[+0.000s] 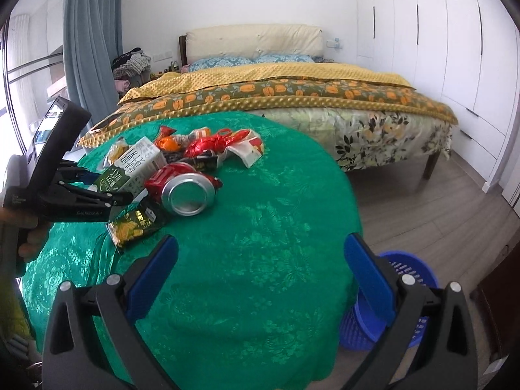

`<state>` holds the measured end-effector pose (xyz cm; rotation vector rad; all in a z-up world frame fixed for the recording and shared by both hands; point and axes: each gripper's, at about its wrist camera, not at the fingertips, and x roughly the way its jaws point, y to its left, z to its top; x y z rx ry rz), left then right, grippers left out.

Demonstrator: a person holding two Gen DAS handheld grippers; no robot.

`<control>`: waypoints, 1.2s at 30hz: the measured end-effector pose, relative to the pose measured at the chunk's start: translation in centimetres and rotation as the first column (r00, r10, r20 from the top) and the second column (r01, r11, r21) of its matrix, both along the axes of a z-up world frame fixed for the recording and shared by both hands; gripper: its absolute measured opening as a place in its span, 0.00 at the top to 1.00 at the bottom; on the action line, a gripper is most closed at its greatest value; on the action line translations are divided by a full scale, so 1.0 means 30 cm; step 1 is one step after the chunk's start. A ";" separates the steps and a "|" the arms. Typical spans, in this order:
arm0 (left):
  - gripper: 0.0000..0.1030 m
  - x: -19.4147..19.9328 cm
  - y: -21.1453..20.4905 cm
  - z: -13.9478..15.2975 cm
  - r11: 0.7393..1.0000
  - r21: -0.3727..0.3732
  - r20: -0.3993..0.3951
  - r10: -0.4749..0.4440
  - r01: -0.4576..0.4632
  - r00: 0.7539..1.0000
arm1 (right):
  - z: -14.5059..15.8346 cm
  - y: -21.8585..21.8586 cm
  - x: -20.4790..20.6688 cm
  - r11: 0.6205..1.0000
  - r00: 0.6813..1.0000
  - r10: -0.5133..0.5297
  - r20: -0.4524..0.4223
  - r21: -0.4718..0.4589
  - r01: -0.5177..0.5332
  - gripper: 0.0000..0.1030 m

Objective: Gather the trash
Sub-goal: 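Grasp the milk carton with the left tool while the right tool grasps the green cracker packet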

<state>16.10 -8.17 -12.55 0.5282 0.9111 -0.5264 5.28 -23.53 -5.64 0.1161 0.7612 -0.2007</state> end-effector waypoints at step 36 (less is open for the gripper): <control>0.05 -0.206 0.422 -0.149 0.849 -0.165 -0.073 0.497 -0.502 0.865 | -0.192 0.202 0.196 0.907 0.854 0.419 -0.308 0.101 -0.408 0.59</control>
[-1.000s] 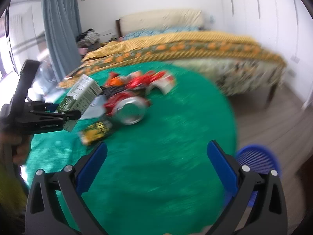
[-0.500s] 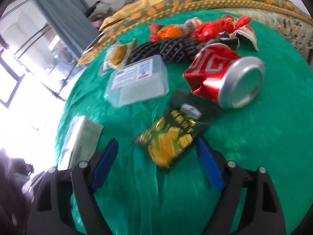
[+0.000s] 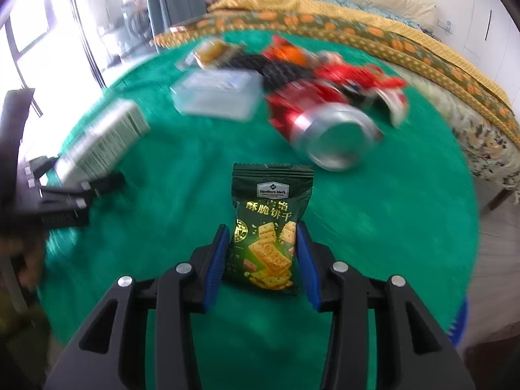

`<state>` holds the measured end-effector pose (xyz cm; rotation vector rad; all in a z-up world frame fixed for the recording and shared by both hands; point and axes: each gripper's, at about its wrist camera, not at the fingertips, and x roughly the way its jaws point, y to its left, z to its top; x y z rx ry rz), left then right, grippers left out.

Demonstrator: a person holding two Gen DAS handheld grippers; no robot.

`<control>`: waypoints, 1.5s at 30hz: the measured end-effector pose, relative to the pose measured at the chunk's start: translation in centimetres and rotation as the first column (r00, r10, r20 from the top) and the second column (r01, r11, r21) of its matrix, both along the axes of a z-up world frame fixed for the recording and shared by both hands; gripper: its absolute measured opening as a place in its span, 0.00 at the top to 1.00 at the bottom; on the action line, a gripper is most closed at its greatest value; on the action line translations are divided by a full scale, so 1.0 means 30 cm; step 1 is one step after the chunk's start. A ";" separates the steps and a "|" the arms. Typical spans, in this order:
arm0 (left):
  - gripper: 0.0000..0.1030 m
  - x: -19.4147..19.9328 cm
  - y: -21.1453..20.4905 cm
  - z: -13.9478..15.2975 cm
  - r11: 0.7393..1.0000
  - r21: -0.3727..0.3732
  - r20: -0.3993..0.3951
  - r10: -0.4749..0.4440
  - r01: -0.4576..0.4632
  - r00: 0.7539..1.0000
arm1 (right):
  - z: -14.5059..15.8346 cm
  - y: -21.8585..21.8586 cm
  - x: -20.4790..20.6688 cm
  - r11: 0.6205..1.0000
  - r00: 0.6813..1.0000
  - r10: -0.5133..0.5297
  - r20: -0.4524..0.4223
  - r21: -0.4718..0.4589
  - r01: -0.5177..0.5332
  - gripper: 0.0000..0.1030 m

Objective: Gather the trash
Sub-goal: 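Grasp the milk carton with the left tool while the right tool grasps the green cracker packet, then carry carton and packet to the blue wastebasket and open both tools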

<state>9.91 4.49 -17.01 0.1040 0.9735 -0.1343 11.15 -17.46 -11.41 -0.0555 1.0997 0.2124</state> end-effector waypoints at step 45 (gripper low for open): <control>0.53 -0.134 -0.603 0.318 0.829 -0.229 0.042 -0.515 0.510 0.856 | 0.191 -0.718 -0.230 0.904 0.916 -0.402 0.016 0.164 0.394 0.65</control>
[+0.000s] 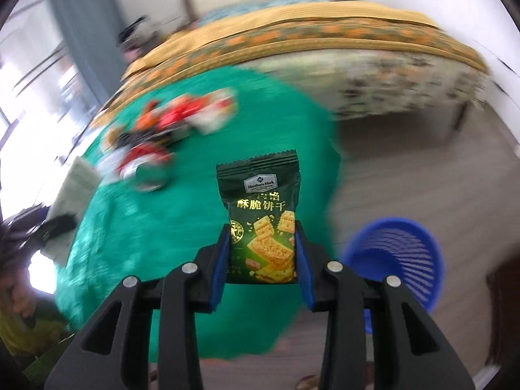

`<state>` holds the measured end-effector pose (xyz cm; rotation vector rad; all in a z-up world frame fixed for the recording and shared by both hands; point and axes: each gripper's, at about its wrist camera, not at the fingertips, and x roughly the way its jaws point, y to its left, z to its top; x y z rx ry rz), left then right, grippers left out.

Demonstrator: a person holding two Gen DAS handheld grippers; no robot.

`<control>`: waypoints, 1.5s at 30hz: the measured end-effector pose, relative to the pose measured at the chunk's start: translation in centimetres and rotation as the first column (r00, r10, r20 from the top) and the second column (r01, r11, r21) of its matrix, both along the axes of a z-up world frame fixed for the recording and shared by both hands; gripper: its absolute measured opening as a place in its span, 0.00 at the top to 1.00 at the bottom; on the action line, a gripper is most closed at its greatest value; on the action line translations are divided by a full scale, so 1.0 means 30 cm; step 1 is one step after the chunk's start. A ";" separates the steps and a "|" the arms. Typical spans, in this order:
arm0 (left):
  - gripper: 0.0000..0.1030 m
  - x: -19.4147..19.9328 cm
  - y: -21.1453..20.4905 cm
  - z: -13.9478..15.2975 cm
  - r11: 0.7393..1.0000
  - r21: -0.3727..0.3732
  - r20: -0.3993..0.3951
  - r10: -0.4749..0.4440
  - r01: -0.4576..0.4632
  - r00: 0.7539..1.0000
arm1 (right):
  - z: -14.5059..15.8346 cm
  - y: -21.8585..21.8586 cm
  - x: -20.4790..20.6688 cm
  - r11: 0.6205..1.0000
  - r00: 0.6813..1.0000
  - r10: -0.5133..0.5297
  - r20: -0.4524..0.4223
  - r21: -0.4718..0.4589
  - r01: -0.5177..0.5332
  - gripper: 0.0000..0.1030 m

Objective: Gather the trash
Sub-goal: 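Carry carton and packet to the blue wastebasket and open both tools, then swing both tools back over the table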

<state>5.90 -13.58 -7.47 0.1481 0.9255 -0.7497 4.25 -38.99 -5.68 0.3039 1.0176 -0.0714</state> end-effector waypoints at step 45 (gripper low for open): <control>0.05 -0.129 -0.259 -0.193 0.999 0.043 0.100 -0.034 0.030 0.994 | -0.038 -0.278 -0.175 0.949 0.937 -0.219 0.272 -0.164 0.269 0.12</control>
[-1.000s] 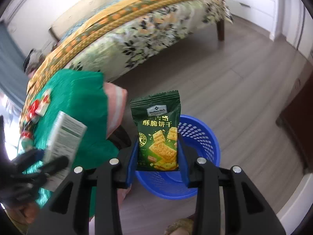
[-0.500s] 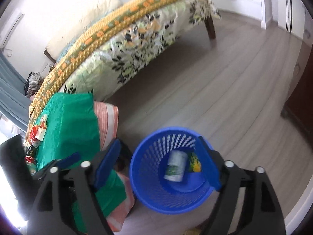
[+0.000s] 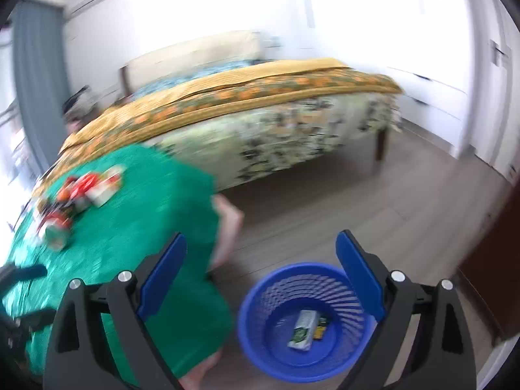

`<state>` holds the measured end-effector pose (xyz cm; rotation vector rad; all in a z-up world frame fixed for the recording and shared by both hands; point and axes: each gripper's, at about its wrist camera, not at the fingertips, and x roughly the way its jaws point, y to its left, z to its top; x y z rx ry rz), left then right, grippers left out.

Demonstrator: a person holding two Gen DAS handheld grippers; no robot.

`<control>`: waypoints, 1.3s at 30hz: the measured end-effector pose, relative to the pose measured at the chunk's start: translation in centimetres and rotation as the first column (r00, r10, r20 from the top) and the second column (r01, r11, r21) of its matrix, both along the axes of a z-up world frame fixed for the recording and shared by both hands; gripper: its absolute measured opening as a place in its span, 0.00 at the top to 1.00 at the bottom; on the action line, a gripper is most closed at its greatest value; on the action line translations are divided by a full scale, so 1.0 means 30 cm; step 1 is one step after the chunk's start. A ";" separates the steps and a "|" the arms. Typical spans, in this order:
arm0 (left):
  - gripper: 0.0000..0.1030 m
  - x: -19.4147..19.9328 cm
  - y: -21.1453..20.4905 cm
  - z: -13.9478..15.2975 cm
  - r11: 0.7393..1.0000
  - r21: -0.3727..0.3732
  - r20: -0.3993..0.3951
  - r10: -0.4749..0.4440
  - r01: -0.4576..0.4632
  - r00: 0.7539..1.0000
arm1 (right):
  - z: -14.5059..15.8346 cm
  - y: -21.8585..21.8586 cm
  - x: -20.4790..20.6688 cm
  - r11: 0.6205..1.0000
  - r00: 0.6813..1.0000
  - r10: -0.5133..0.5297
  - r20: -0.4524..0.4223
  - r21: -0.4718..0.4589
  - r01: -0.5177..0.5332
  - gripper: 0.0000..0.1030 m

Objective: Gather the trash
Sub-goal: 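Swing both tools back over the table, then grasp the clear plastic box with the left tool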

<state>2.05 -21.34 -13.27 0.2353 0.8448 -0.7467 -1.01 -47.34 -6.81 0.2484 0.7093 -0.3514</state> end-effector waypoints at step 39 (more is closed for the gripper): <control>0.05 0.709 0.724 -0.014 1.000 -0.003 0.004 0.014 -0.014 1.000 | -0.218 0.956 0.373 0.867 0.831 0.493 -0.257 0.063 -0.495 0.04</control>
